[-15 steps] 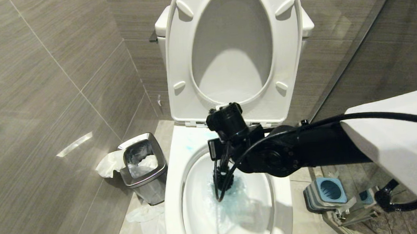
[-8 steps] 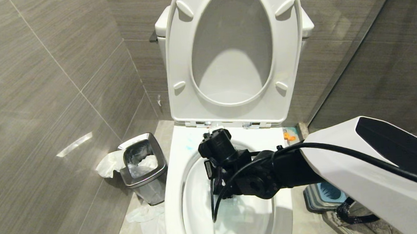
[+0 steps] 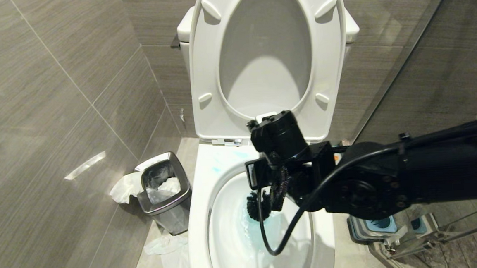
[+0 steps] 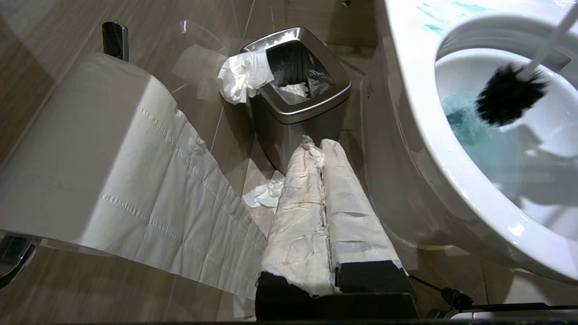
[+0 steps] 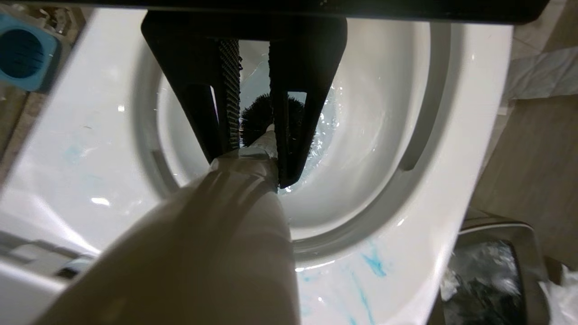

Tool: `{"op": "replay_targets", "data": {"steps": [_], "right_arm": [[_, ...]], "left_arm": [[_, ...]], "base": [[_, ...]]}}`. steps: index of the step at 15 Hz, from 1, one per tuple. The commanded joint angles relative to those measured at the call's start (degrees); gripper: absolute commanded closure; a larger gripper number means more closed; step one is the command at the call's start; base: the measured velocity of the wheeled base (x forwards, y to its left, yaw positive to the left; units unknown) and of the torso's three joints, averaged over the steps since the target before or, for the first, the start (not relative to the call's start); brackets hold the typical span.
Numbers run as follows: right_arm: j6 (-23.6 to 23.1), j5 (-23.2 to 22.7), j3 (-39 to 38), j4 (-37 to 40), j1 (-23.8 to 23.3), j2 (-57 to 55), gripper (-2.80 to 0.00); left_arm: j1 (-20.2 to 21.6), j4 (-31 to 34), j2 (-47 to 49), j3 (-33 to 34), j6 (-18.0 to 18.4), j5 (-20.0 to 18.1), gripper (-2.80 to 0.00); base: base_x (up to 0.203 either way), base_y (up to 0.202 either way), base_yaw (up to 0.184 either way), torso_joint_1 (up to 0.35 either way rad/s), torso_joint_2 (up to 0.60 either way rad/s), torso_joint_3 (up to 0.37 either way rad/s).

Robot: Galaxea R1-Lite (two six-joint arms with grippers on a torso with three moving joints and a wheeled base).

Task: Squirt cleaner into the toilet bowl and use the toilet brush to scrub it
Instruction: Scrub the toilet bowl

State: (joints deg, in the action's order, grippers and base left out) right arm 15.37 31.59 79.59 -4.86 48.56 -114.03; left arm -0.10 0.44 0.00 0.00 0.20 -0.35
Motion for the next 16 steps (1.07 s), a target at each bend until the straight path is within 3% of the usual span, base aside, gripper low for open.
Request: {"op": "replay_targets", "data": {"steps": [1, 6, 16], "right_arm": [[0.0, 0.2, -4.3, 1.6, 0.3, 10.6, 0.00], [0.2, 0.4, -10.2, 1.6, 0.2, 11.5, 0.00], [-1.4, 0.1, -9.9, -7.5, 0.8, -3.5, 0.00]], "left_arm": [[0.0, 0.0, 0.1, 0.2, 0.0, 0.0, 0.00], [0.0, 0.0, 0.1, 0.1, 0.0, 0.0, 0.00], [0.0, 0.0, 0.1, 0.2, 0.0, 0.0, 0.00]], "base": [[0.000, 0.000, 0.000, 0.000, 0.00, 0.000], [0.000, 0.000, 0.000, 0.000, 0.00, 0.000], [0.000, 0.000, 0.000, 0.000, 0.00, 0.000]]}}
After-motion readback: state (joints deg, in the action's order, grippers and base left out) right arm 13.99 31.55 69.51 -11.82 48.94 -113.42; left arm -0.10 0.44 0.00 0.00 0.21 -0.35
